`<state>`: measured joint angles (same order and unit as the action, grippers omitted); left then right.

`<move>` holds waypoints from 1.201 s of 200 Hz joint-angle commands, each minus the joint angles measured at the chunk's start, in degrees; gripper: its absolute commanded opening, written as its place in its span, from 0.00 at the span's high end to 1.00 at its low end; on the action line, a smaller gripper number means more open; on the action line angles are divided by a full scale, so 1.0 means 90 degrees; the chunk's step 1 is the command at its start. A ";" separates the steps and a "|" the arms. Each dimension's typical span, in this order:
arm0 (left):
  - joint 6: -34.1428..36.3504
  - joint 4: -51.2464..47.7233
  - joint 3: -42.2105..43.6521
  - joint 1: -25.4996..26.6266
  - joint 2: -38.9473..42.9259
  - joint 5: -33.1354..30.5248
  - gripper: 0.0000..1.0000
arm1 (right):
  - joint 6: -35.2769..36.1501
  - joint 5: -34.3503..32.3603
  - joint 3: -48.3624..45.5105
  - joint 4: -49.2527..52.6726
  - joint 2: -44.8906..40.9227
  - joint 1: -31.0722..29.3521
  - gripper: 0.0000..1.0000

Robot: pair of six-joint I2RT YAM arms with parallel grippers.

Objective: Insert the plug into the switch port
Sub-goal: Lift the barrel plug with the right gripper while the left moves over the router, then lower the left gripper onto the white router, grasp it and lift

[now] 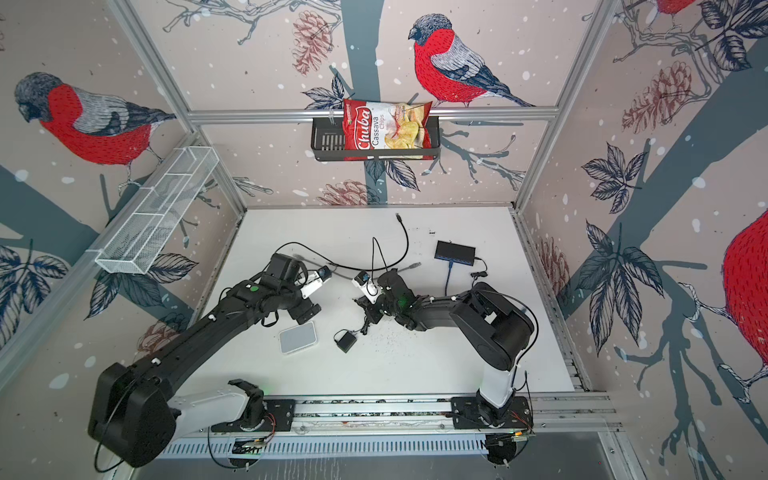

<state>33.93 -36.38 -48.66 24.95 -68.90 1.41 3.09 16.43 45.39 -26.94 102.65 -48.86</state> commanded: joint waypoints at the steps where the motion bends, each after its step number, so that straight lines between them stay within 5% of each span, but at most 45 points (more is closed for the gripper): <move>1: 0.0215 -0.0721 0.0162 0.0111 0.0144 0.0114 0.05 | -0.0004 0.0004 -0.0018 -0.0215 0.0001 -0.0020 0.94; 240: 0.0114 -0.1003 0.1148 0.0350 -0.0225 -0.0916 0.05 | 0.0027 -0.0046 -0.0189 -0.0327 -0.0195 0.0014 0.93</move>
<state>34.65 -45.65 -39.53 28.03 -70.81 -6.26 3.11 16.21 43.79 -27.94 101.41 -48.73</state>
